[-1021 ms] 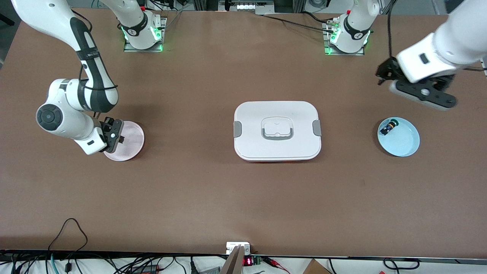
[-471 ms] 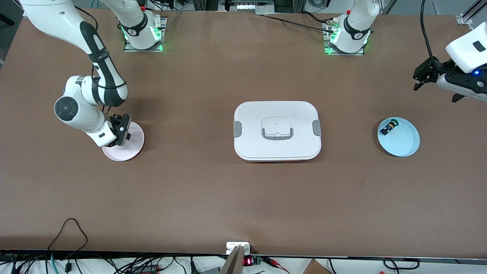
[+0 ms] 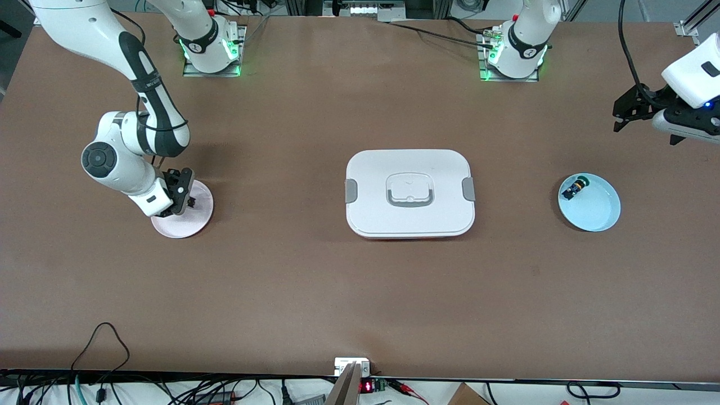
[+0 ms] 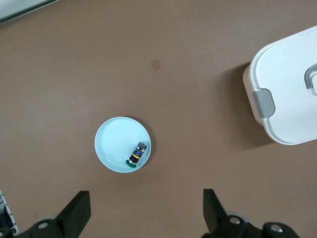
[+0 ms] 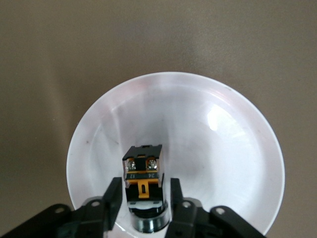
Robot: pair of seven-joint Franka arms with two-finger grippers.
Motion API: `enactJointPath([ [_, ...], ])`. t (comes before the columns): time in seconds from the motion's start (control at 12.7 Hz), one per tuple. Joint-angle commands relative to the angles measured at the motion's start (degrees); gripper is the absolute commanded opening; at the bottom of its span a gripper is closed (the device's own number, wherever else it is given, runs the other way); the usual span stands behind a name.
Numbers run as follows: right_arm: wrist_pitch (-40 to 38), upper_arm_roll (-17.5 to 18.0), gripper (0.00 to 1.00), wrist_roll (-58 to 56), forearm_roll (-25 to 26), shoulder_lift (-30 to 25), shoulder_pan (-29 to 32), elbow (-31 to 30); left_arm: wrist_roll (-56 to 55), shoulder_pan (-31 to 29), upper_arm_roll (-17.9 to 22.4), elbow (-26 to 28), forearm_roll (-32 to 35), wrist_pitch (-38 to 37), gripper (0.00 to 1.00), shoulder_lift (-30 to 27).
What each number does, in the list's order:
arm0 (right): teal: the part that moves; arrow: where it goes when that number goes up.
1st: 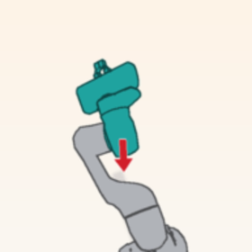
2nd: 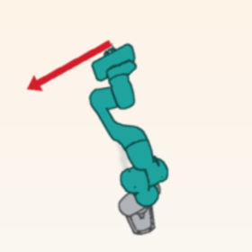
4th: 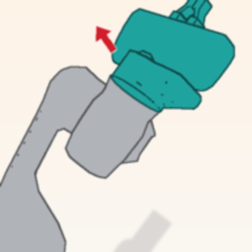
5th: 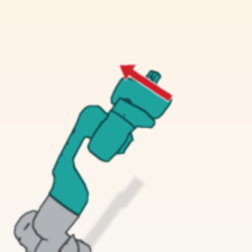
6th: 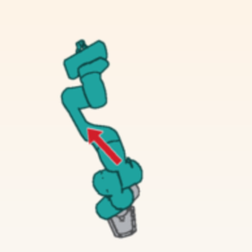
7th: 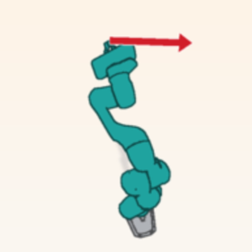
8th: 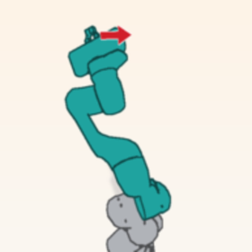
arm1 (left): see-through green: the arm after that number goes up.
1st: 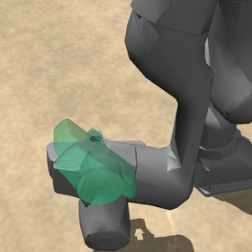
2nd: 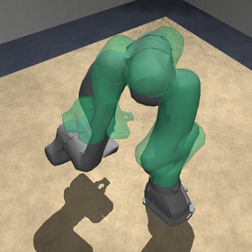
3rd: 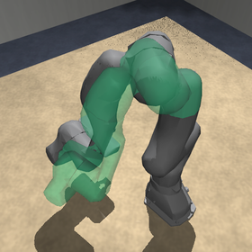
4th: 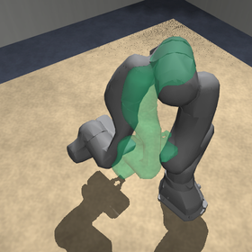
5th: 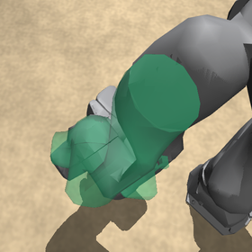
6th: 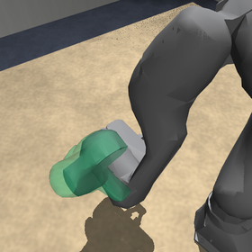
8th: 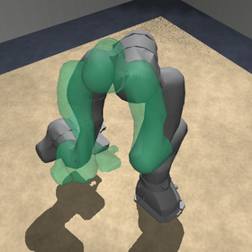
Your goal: Transfer orange switch to right arm and place
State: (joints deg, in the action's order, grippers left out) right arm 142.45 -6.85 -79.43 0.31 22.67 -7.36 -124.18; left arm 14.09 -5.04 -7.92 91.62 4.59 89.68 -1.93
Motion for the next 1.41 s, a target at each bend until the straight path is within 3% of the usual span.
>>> enactJointPath([
  [0.0,0.4,0.6,1.00,0.1,0.0,-1.6,0.8,-0.6,-1.9,0.2,1.3,0.7,-0.4,0.5,1.00,-0.8],
  [0.16,0.2,0.6,1.00,0.7,-0.1,-2.7,0.9,0.2,-13.0,0.3,0.5,-0.6,-0.7,0.5,1.00,0.6],
  [0.31,-1.9,0.6,1.00,7.4,-0.1,-4.6,0.9,2.4,-16.5,0.6,0.4,-0.7,-0.7,0.6,1.00,1.0],
  [0.71,-27.1,0.8,1.00,38.0,-1.2,-6.8,0.4,16.4,-16.2,0.3,0.5,-1.5,-0.9,0.7,1.00,1.6],
  [0.94,-37.7,0.7,1.00,52.7,-7.2,-9.6,0.5,21.2,-15.9,0.1,0.5,-2.1,-0.9,0.7,1.00,2.4],
  [1.1,-47.6,0.7,1.00,66.1,-8.0,-9.8,0.3,27.2,-16.0,0.0,0.4,-2.1,-1.1,0.3,1.00,2.4],
  [1.33,-58.5,0.7,1.00,74.0,-7.4,-11.0,-0.2,34.9,-16.0,0.0,0.7,-3.7,-2.7,-2.7,1.00,2.6],
])
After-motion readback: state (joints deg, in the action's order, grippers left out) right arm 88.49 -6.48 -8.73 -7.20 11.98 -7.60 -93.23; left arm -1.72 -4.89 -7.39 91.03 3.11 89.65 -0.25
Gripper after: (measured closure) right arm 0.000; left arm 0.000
